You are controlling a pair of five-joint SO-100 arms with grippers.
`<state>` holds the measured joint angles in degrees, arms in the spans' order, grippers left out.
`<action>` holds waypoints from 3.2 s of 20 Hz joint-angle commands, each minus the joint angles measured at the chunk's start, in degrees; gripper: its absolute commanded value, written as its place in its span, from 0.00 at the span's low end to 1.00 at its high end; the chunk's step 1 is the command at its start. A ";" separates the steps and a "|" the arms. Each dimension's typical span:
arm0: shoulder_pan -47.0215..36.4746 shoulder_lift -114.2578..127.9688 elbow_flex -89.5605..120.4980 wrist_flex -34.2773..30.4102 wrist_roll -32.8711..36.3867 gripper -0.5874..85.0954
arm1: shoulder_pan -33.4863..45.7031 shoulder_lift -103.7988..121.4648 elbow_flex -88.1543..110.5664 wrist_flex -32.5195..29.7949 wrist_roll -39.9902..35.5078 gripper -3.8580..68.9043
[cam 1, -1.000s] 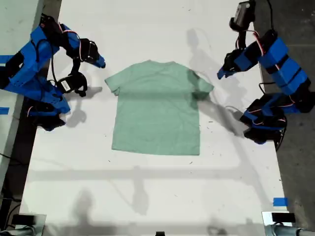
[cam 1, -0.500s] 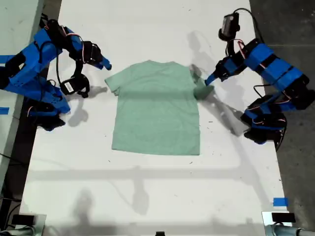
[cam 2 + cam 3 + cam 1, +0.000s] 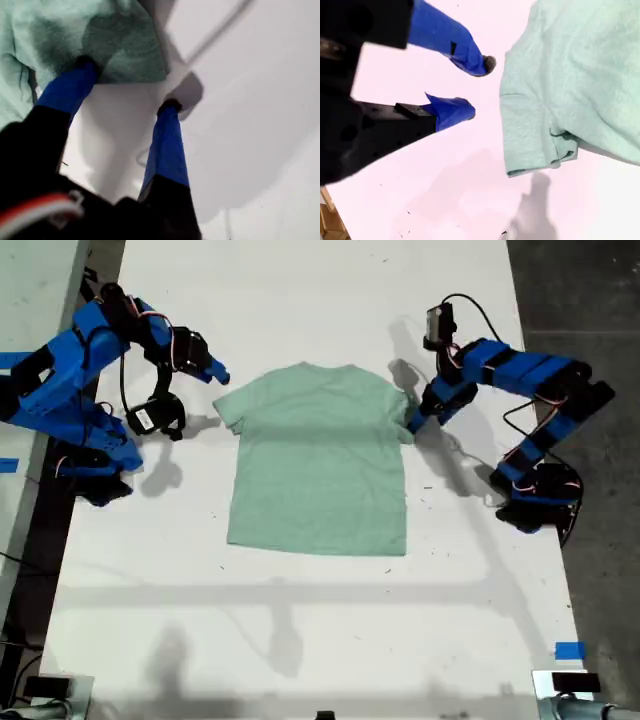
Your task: Fold tshirt
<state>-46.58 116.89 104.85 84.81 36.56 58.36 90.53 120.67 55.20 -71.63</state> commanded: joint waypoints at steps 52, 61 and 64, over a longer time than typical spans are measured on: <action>-1.23 3.60 1.93 -1.76 -0.26 0.21 | -28.04 -22.24 -70.84 28.74 16.35 0.45; -3.16 -9.93 -7.29 -2.46 3.69 0.34 | -26.89 5.45 -48.16 36.65 15.21 0.40; -5.19 -18.98 -9.58 -5.27 4.83 0.36 | -27.60 10.02 -42.10 35.33 15.91 0.39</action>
<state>-50.10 101.25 99.05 81.47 40.52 31.90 94.48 77.61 92.20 -56.51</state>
